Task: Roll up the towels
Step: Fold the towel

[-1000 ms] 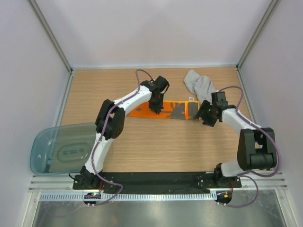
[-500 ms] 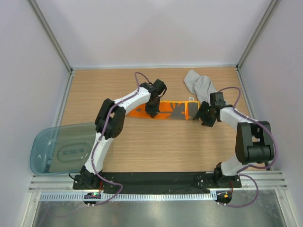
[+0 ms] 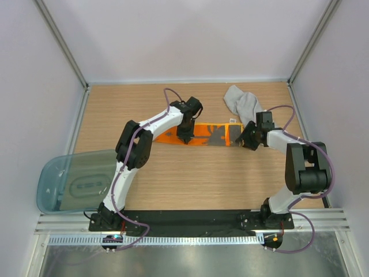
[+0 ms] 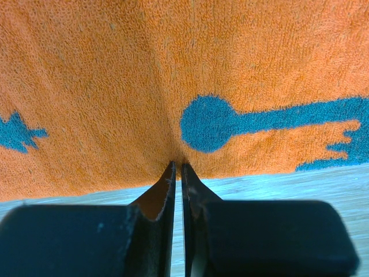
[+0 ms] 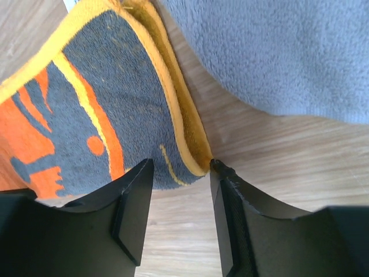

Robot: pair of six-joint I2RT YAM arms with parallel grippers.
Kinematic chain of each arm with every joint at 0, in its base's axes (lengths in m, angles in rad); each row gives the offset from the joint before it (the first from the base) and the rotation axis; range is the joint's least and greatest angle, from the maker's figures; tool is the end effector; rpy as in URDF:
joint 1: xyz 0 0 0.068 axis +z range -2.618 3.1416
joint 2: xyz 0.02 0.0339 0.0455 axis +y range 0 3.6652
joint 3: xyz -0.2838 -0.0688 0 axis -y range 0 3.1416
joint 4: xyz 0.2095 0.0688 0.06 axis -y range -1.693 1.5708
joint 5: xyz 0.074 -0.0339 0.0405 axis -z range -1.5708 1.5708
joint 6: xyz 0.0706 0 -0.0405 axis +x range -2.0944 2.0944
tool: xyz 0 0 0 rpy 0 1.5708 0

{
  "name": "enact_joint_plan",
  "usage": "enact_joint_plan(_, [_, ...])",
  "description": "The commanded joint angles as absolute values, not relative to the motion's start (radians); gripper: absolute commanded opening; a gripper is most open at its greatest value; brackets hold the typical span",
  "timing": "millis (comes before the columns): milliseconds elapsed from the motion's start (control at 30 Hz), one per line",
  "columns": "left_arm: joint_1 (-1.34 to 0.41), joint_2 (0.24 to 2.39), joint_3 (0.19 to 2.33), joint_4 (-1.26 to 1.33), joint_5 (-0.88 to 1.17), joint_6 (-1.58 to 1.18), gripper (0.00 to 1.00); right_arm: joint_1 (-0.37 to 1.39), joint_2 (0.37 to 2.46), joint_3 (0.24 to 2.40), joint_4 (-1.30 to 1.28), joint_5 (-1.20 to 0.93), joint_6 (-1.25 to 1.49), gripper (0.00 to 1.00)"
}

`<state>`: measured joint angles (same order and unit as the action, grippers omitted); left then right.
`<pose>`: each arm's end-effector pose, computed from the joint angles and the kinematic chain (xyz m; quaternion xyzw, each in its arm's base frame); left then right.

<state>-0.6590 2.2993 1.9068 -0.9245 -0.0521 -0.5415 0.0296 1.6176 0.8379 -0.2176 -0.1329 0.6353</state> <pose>0.3673 -0.2798 0.1607 0.0549 0.9901 -0.0501 0.1190 0.3022 0.0183 0.1714 0.2675 0.9191 0.1523 0.2460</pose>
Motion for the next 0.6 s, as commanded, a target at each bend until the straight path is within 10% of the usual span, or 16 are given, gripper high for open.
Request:
enact_joint_plan(0, [-0.657,2.315,1.887,-0.920,-0.040,-0.534,0.07,0.025,1.663,0.821,-0.183,-0.107,0.658,0.50])
enact_joint_plan(567, [-0.687,2.309,1.882,-0.923,-0.020,-0.574,0.07,0.014,1.545,0.859,-0.328,-0.063,0.588,0.05])
